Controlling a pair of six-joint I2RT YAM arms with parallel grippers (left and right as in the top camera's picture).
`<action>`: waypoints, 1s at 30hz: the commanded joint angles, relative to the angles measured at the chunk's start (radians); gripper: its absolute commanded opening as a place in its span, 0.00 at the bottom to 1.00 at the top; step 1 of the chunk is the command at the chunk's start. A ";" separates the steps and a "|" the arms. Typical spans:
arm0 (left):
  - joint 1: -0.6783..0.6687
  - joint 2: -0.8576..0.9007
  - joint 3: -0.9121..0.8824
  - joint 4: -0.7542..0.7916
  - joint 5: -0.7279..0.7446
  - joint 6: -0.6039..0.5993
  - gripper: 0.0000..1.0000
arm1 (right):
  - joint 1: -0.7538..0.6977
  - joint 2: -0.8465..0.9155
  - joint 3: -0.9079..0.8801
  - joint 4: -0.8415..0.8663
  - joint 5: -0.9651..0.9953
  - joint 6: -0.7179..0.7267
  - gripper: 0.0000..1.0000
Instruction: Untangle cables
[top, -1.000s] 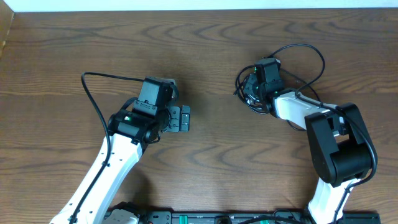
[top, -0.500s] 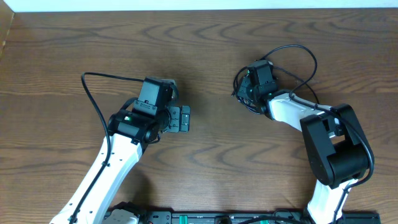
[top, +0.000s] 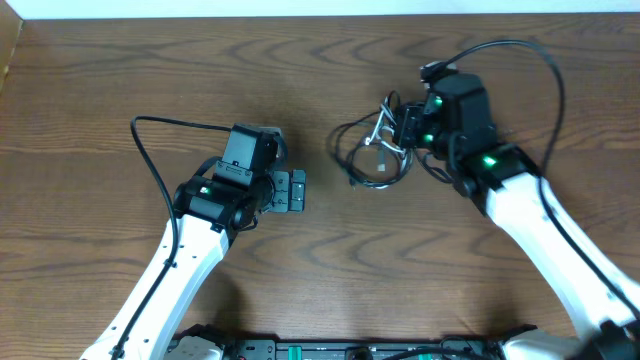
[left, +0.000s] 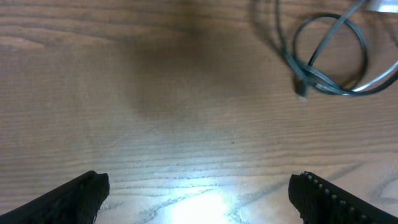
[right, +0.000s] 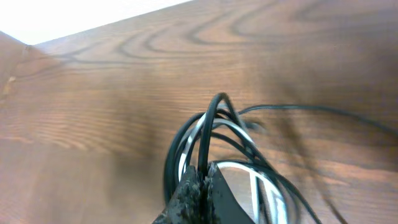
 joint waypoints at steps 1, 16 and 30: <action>-0.002 0.004 0.002 0.007 0.028 -0.014 0.98 | 0.025 -0.061 0.006 -0.073 0.016 -0.102 0.01; -0.002 0.004 0.002 0.068 0.175 -0.017 0.98 | 0.031 -0.069 0.006 -0.351 0.365 -0.067 0.01; -0.002 0.004 0.002 0.069 0.213 -0.017 0.98 | 0.064 -0.032 0.005 -0.256 0.073 -0.117 0.01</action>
